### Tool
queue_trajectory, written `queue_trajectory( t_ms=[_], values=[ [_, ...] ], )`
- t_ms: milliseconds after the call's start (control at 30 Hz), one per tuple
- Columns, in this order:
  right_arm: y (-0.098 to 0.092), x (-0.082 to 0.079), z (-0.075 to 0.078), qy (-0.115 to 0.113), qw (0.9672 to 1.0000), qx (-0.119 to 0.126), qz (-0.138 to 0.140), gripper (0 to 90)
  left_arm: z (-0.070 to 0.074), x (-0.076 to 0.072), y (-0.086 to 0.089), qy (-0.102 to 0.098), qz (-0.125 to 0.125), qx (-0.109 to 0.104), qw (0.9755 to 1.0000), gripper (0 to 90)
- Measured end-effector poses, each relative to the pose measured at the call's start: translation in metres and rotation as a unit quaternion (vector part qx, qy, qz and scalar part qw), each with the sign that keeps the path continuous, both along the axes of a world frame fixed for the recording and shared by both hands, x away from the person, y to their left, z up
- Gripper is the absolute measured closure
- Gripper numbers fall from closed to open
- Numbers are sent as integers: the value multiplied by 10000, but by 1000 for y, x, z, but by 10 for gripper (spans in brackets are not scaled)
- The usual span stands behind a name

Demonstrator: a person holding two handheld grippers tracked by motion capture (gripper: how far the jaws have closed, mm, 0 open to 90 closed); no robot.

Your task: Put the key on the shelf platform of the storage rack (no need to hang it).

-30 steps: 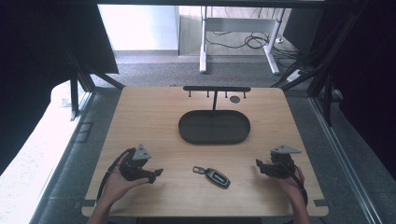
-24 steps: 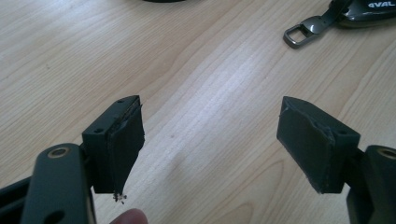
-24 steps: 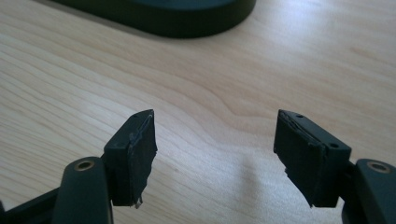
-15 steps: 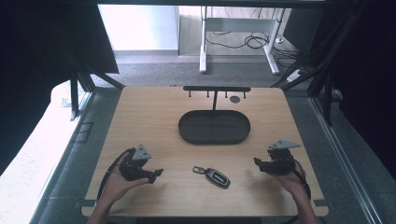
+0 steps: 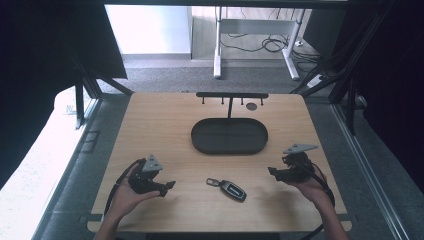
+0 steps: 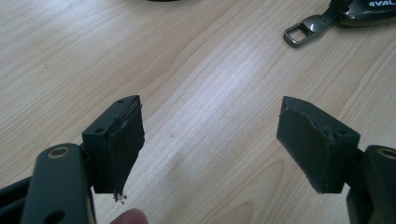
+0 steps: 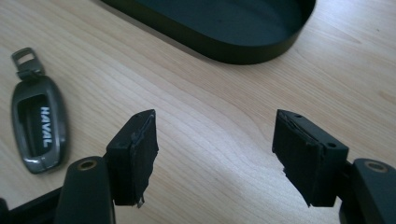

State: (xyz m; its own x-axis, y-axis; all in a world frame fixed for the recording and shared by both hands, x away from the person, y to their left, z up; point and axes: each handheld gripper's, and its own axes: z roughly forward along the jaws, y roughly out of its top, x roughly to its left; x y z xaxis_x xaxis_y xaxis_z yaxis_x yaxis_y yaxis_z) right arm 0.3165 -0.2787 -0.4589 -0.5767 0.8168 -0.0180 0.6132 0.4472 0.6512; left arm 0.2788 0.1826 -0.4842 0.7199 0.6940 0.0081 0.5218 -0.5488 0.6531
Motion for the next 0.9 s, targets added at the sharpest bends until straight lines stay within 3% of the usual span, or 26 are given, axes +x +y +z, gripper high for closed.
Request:
queue_trajectory(
  t_ms=[200,367,733,900],
  values=[
    [20,0,14,120,9992,-117,368,316,0,0,0,-20,-30,-1,10000,233],
    [34,-1,17,97,9977,-277,610,329,0,0,-1,-5,-26,0,10000,233],
    [56,1,19,234,9942,-404,968,337,0,0,-2,-8,-69,8,10000,233],
    [72,1,20,190,9915,-441,1211,340,2,-1,-1,-53,-77,-34,10000,235]
  ],
)
